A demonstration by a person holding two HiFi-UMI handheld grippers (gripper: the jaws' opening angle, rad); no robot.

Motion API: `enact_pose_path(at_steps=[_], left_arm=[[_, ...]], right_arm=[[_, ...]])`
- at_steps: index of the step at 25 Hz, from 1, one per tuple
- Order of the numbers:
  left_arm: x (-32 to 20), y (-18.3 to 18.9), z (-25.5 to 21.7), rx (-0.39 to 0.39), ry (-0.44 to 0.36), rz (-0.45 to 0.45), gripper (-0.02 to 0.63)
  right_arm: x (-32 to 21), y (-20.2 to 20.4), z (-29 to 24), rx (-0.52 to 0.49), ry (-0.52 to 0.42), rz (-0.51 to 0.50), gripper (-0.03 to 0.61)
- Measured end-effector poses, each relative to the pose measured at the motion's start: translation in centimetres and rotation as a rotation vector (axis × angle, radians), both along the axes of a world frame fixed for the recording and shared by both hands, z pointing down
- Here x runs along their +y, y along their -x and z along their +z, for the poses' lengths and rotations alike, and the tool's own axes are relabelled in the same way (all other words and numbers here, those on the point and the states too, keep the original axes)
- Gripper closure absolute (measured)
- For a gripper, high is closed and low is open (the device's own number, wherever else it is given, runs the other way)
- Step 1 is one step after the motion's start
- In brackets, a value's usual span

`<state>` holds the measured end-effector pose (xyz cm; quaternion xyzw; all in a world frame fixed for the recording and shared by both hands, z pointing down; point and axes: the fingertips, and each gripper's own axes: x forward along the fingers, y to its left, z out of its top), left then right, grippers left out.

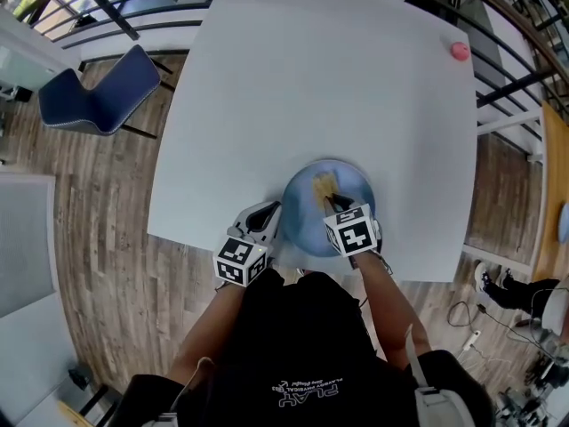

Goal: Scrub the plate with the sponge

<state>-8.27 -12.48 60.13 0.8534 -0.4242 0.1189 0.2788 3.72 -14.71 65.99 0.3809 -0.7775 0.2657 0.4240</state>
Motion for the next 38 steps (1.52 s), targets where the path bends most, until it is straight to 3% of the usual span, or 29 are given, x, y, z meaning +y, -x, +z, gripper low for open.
enact_pose_path(at_steps=[6,18,25,38], left_arm=[[-1.4,-1.1,-0.2,0.027,0.004,0.020,0.601],[-2.4,-1.5,-0.2,0.017,-0.010,0.045,0.601],[-1.9,-0.9,-0.1,0.004,-0.009,0.053,0.601],[-0.7,0.7,1.0,-0.038,0.012,0.020,0.601]], right_arm=[[-1.1,-3.6,0.0,0.038,-0.018,0.058,0.534],[-1.4,-5.5,-0.2,0.053,-0.037,0.105,0.534],[0.1,-2.1,-1.5,-0.013,-0.053,0.074,0.534],[4.0,4.2,-0.8,-0.080,0.007,-0.091,0.534]])
